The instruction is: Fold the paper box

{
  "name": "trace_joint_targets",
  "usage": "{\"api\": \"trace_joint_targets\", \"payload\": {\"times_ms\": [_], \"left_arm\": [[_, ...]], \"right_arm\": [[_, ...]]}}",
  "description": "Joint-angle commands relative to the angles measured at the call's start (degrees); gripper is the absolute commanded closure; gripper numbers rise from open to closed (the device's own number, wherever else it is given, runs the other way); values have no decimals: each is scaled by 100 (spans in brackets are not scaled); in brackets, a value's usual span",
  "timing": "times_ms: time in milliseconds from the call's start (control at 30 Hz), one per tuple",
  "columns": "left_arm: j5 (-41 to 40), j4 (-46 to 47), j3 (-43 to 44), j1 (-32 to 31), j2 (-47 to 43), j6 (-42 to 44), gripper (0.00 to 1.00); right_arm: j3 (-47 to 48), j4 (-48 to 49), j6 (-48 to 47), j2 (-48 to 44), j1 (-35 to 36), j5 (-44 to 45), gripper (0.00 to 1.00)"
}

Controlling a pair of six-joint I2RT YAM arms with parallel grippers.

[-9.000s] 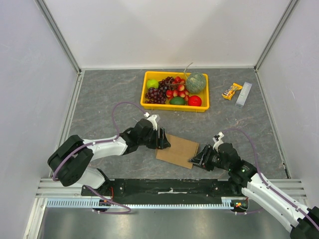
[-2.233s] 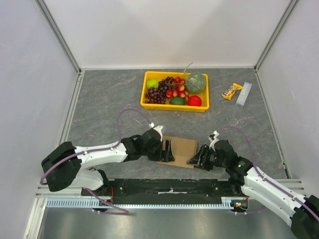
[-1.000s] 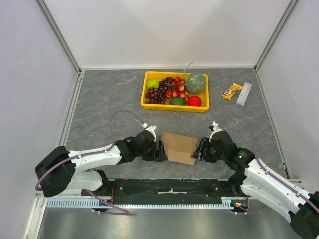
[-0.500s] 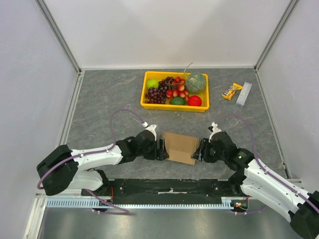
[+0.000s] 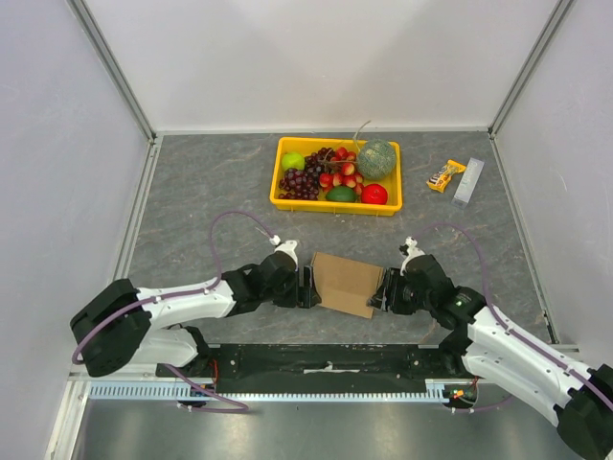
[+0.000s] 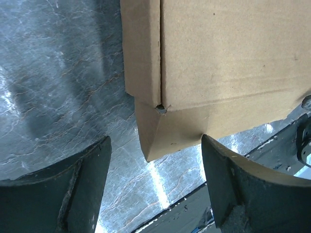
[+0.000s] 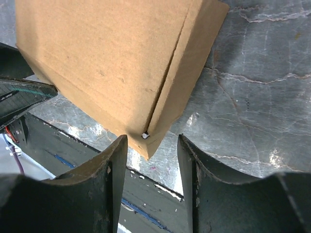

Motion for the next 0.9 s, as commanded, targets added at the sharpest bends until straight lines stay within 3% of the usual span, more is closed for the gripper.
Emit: {"api": "trace_joint_targets", "payload": {"times_ms": [0, 200, 633, 867], "left_arm": [[-291, 297, -97, 20, -368, 183, 20], [-283, 622, -168, 29, -518, 350, 20], [-133, 1027, -159, 38, -184, 561, 42], [-124, 1071, -238, 38, -70, 614, 49]], "right_arm": [[-81, 302, -5, -130, 14, -78, 47], [-371, 724, 21, -280, 6, -289, 48], [-547, 988, -5, -385, 14, -334, 55], [-529, 979, -14, -254, 14, -237, 57]]}}
